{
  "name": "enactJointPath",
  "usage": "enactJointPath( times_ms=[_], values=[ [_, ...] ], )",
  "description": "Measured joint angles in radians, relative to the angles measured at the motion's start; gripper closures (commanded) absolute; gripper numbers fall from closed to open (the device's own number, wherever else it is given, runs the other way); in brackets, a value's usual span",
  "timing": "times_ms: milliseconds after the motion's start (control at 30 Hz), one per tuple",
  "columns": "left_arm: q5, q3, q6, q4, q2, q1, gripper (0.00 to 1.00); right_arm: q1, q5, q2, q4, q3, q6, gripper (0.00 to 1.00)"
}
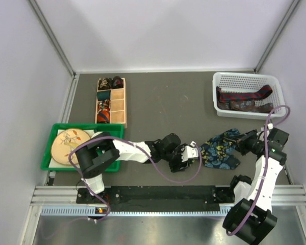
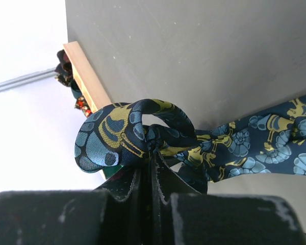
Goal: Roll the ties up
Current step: Place the tie at the center of the board.
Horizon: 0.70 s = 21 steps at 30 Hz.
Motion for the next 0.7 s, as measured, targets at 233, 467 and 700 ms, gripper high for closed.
enactJointPath(
  times_ms=[233,467,700],
  values=[
    [-0.032,0.060,0.048,-0.084,0.008,0.010,1.00,0.001,-0.003,0.021,0.006,0.002,-0.069,1.00],
    [0.050,0.143,0.171,-0.448,-0.111,0.092,1.00,0.092,0.024,-0.039,0.072,-0.079,-0.075,1.00],
    [0.098,0.299,0.385,-0.886,-0.165,0.248,1.00,0.531,0.153,-0.001,0.226,-0.109,-0.034,0.96]
  ],
)
